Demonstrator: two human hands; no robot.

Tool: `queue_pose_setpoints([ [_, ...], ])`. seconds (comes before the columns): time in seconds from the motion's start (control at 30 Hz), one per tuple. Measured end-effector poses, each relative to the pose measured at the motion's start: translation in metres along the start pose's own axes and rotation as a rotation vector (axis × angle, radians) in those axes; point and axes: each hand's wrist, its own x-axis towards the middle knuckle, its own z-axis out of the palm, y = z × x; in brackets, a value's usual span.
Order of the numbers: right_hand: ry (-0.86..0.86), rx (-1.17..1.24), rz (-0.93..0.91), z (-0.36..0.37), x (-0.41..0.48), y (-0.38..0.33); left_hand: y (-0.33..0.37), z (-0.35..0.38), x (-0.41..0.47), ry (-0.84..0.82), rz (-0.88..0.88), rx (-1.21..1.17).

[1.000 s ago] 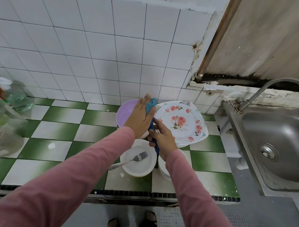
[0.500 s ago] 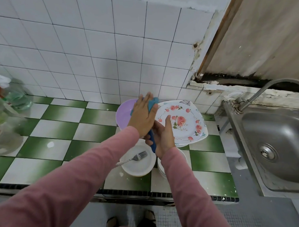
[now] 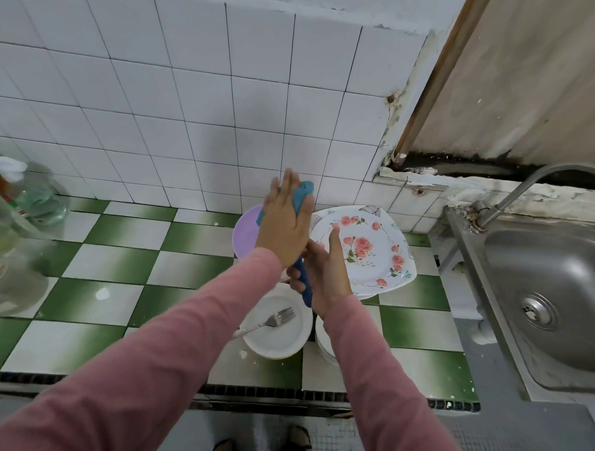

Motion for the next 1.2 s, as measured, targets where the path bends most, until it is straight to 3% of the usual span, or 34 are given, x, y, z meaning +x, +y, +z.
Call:
queue_pose_setpoints([
  [0.13,0.028,-0.016,0.002,-0.003,0.000,0.006,-0.007,-0.010,0.014,0.037,-0.187,-0.194],
  [0.33,0.006,0.064,-0.014,0.007,0.007,-0.004,-0.011,0.009,-0.017,-0.058,0.099,0.045],
  [0.53,0.032,-0.018,-0.002,0.000,0.005,0.003,-0.011,-0.007,0.006,0.039,-0.179,-0.301],
  [0.8,0.076,0.084,-0.062,0.007,0.023,-0.005,-0.013,0.007,-0.017,-0.155,0.100,0.033],
  [1.07,0.061,-0.152,0.004,0.006,0.025,-0.027,-0.025,-0.006,-0.018,-0.187,0.051,-0.102],
  [1.2,0.105,-0.074,0.011,0.008,0.031,-0.042,-0.028,-0.011,-0.019,-0.276,0.129,-0.068],
])
